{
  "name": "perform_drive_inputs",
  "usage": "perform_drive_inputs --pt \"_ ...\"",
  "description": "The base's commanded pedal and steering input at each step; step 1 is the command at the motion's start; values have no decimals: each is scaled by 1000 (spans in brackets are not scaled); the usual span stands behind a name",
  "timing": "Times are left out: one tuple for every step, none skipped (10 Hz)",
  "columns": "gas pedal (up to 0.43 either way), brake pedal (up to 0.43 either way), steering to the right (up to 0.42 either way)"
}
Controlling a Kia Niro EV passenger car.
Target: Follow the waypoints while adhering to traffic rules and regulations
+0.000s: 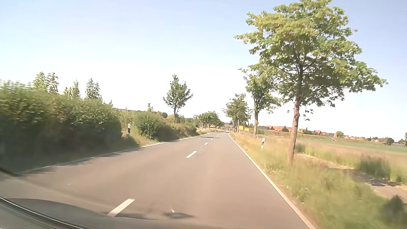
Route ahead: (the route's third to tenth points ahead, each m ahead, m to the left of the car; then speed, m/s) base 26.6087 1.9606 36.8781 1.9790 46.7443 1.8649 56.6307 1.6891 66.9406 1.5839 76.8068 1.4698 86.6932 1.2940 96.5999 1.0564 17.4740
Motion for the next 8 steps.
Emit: perform_drive_inputs --pt "157 6 3" --pt "157 6 3" --pt "157 6 3" --pt "157 6 3" --pt "157 6 3" --pt "157 6 3" --pt "157 6 3" --pt "150 6 3"
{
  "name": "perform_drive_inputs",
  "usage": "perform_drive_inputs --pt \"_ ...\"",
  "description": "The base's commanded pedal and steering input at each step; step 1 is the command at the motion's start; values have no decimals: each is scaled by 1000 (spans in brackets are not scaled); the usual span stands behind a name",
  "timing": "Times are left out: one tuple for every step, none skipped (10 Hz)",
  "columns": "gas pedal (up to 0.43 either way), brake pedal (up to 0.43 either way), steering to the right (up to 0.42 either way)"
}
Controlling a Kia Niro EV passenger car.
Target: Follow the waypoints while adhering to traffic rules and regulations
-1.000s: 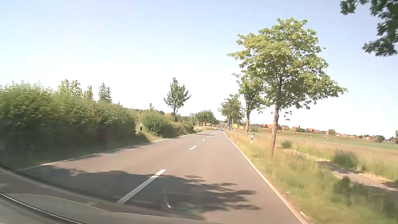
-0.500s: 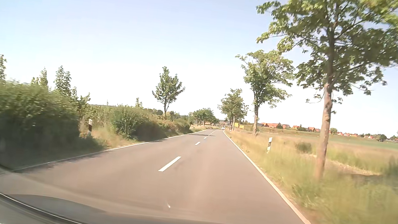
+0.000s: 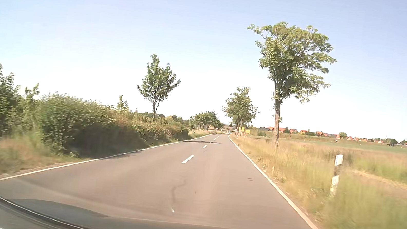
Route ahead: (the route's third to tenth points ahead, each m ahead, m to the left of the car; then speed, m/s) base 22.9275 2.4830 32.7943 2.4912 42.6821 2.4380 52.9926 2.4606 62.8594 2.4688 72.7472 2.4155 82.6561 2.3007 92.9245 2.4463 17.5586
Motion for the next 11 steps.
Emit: perform_drive_inputs --pt "150 6 3" --pt "150 6 2" --pt "138 6 3" --pt "138 6 2" --pt "138 6 3" --pt "130 6 3" --pt "130 6 4" --pt "130 6 4" --pt "130 6 3" --pt "130 6 3" --pt "130 6 3"
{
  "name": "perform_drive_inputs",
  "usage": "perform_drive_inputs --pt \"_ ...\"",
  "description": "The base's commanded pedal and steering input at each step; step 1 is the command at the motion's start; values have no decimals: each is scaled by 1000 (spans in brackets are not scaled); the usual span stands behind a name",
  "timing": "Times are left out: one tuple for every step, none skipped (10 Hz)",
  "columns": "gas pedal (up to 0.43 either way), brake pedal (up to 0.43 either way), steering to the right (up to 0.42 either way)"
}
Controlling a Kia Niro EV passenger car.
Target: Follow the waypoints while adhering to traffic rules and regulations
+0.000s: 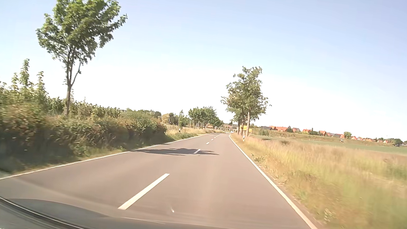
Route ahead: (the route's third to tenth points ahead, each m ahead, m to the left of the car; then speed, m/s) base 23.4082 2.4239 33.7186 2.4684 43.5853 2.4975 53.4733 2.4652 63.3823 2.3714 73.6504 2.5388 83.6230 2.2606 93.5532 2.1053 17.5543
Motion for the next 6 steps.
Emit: perform_drive_inputs --pt "130 6 3" --pt "130 6 4" --pt "130 6 3" --pt "130 6 3" --pt "130 6 3" --pt "130 6 3"
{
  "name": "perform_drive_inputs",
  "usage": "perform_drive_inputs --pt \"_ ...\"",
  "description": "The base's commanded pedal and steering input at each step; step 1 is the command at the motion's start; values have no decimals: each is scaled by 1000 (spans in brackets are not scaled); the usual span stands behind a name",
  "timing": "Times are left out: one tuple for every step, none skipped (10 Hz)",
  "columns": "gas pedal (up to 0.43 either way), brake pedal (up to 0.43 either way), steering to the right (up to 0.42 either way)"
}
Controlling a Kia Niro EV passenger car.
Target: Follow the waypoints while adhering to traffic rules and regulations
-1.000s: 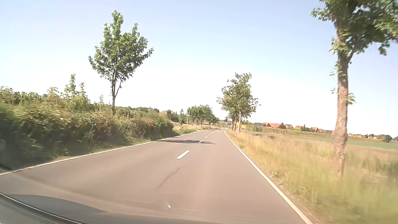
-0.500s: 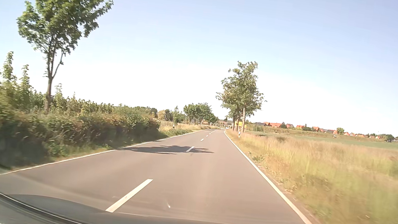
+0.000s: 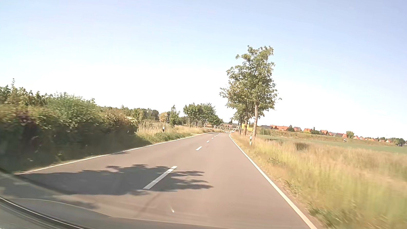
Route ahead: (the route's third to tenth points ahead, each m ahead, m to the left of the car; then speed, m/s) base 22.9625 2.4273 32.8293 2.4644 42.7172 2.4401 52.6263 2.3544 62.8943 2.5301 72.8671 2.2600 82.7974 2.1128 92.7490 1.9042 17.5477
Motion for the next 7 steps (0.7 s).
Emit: perform_drive_inputs --pt "118 6 3" --pt "118 6 3" --pt "118 6 3" --pt "118 6 2" --pt "118 6 3" --pt "118 6 3" --pt "118 6 3"
